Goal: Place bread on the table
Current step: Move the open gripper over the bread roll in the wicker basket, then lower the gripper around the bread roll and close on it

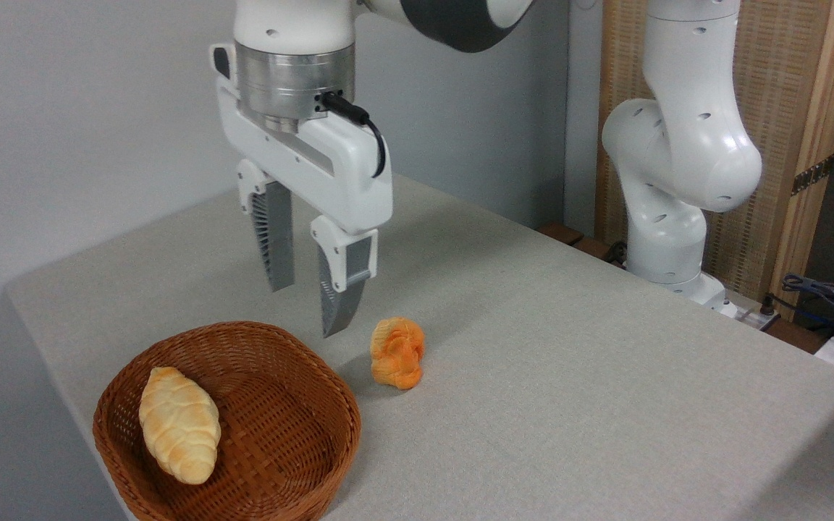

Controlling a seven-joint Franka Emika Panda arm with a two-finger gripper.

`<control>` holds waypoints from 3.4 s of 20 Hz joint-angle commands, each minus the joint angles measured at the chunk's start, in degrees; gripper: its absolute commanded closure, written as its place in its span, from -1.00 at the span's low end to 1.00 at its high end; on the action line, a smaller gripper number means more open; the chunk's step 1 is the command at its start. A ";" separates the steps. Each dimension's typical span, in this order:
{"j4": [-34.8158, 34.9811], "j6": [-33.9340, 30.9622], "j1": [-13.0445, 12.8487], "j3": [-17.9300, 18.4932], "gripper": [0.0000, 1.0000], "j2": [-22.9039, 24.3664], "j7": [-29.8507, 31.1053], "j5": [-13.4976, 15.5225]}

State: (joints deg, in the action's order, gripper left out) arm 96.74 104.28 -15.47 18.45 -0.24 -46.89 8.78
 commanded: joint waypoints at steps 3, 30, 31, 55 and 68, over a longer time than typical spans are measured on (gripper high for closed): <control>-0.50 3.82 -0.88 -0.87 -1.00 -2.14 4.44 -0.17; -1.74 20.70 -1.05 -7.99 -1.00 -11.54 68.59 -1.40; -1.74 20.79 -1.05 -8.08 -1.00 -12.15 69.38 -1.31; -1.82 29.75 -1.05 -12.12 -1.00 -22.17 75.54 -1.49; -1.82 29.75 -1.05 -12.12 0.32 -22.18 74.84 -3.07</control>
State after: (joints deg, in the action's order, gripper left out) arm 95.50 133.33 -16.66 6.55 -22.00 27.23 6.73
